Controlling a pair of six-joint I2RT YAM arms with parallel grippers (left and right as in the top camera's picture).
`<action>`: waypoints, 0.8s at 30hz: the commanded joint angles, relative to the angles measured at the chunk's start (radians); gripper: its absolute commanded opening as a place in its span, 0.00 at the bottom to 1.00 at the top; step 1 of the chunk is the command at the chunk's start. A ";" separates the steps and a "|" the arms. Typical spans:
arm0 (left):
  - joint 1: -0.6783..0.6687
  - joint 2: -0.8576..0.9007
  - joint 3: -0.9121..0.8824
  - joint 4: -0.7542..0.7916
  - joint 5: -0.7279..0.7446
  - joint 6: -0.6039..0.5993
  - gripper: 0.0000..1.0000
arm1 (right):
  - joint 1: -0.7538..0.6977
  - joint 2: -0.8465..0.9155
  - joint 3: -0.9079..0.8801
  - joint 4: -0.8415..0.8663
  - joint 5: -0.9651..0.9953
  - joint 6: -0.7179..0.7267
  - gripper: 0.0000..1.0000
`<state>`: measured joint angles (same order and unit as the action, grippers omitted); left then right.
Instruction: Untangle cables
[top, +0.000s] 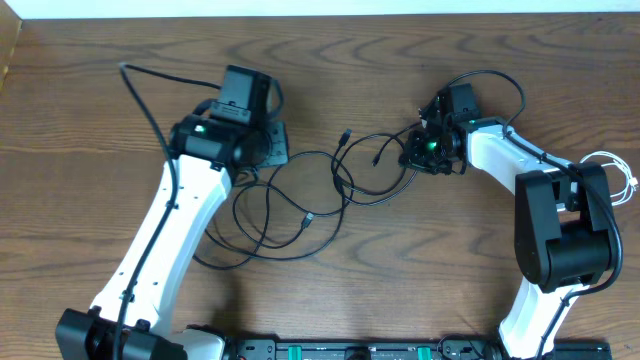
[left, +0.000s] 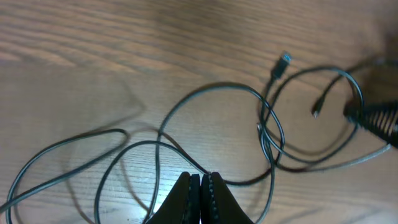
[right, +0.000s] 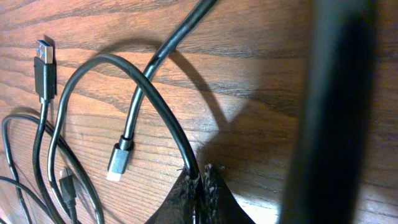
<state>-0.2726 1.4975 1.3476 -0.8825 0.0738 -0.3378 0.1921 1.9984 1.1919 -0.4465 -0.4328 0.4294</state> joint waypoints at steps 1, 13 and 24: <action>0.038 -0.007 -0.002 -0.002 -0.015 -0.066 0.08 | -0.003 0.038 -0.015 -0.007 0.056 0.004 0.06; -0.017 0.062 -0.002 -0.048 0.030 0.002 0.44 | -0.003 0.038 -0.015 -0.007 0.056 0.004 0.06; -0.174 0.253 -0.003 -0.124 0.293 0.320 0.53 | -0.003 0.038 -0.015 -0.007 0.056 0.004 0.04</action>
<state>-0.3855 1.7176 1.3476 -0.9913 0.2131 -0.2096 0.1921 1.9984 1.1919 -0.4469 -0.4320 0.4294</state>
